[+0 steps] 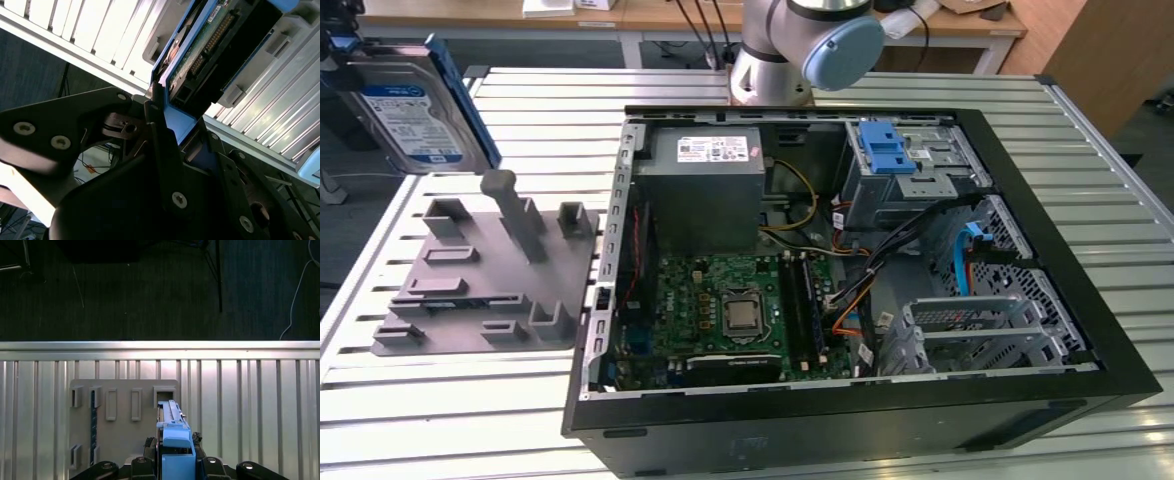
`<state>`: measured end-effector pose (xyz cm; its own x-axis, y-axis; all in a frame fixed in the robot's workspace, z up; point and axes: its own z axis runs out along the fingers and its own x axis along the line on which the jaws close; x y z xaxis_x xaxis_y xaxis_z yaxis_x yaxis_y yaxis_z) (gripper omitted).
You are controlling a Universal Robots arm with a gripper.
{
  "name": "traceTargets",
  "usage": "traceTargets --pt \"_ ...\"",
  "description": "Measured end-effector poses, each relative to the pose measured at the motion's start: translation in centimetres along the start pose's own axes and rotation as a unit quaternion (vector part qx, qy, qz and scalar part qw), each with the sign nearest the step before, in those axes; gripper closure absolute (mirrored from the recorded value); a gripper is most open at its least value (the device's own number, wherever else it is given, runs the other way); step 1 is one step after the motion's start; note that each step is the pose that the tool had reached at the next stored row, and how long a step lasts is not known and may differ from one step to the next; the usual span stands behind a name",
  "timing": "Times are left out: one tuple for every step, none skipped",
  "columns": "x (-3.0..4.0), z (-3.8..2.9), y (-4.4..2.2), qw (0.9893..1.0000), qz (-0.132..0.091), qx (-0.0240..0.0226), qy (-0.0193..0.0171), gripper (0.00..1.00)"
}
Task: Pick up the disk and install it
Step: 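Pick up the disk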
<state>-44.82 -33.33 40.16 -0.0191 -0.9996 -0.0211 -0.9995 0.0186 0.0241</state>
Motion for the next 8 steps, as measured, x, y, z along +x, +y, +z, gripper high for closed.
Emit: traceTargets --pt "0.0 -0.1 0.0 1.0 0.0 0.0 0.0 0.64" --pt "0.0 -0.2 0.01 1.0 0.0 0.0 0.0 0.64" --pt "-0.01 -0.31 0.01 1.0 0.0 0.0 0.0 0.64" --pt "-0.01 -0.42 0.01 1.0 0.0 0.0 0.0 0.64" --pt "-0.01 -0.51 0.01 1.0 0.0 0.0 0.0 0.64" --pt "-0.01 -0.61 0.01 1.0 0.0 0.0 0.0 0.64" --pt "-0.02 -0.7 0.02 1.0 0.0 0.0 0.0 0.64" --pt "-0.02 -0.8 0.02 1.0 0.0 0.0 0.0 0.64"
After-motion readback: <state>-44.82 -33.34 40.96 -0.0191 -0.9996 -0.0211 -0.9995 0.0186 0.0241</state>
